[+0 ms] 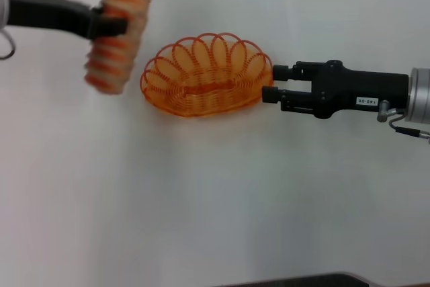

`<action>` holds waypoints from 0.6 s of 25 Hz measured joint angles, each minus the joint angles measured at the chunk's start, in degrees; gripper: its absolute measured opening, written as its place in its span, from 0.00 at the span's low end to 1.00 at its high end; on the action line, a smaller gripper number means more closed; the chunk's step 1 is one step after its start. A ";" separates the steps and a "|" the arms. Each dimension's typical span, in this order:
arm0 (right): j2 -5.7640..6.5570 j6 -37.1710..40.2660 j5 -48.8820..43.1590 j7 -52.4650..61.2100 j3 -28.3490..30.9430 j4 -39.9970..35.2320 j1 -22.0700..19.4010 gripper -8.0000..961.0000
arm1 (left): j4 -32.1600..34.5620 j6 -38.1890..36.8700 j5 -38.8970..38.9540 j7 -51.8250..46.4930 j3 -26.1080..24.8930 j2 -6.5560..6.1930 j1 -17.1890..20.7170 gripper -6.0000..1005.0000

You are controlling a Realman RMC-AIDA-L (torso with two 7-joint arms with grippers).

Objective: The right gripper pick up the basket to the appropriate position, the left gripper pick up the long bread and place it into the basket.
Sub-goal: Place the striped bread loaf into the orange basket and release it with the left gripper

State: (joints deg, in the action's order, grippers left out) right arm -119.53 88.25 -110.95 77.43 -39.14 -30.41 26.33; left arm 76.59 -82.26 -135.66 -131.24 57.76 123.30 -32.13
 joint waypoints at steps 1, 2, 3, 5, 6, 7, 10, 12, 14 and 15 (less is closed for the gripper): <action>0.00 0.03 0.01 -0.02 0.31 0.00 -0.08 0.65 | -0.11 -0.41 1.39 1.63 0.13 0.04 -0.75 0.40; 0.02 0.06 0.02 -0.08 0.84 0.00 -0.26 0.65 | -0.33 -0.96 2.61 3.12 0.63 0.17 -1.53 0.40; 0.05 0.14 0.02 -0.17 1.35 0.00 -0.43 0.65 | -0.59 -1.27 3.43 4.29 1.40 0.27 -2.24 0.39; 0.10 0.42 0.04 -0.30 2.13 0.00 -0.64 0.65 | -1.69 -1.54 4.24 6.10 4.33 0.45 -3.94 0.38; 0.13 0.55 0.04 -0.33 2.42 0.00 -0.76 0.65 | -2.39 -1.19 4.24 6.43 5.94 0.46 -4.77 0.37; 0.15 0.66 0.04 -0.36 2.55 0.00 -0.85 0.65 | -3.57 -0.67 3.99 6.65 8.29 0.44 -5.80 0.36; 0.16 0.78 0.04 -0.58 2.64 0.01 -1.03 0.65 | -7.16 1.29 3.08 7.47 12.80 0.38 -8.41 0.34; 0.10 0.78 0.04 -0.85 2.66 0.06 -1.05 0.65 | -9.79 2.61 2.27 8.05 15.05 0.46 -10.16 0.32; 0.05 0.79 0.04 -0.96 2.67 0.15 -1.04 0.65 | -11.43 3.74 1.86 8.51 17.00 0.51 -11.38 0.31; 0.03 0.79 0.04 -0.98 2.66 0.26 -1.02 0.65 | -12.35 4.63 1.64 8.65 18.46 0.50 -11.94 0.30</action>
State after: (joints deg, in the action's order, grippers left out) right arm -119.50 89.04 -110.91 76.44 -36.49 -30.15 25.31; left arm 64.24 -77.63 -134.02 -122.60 76.22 123.80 -44.07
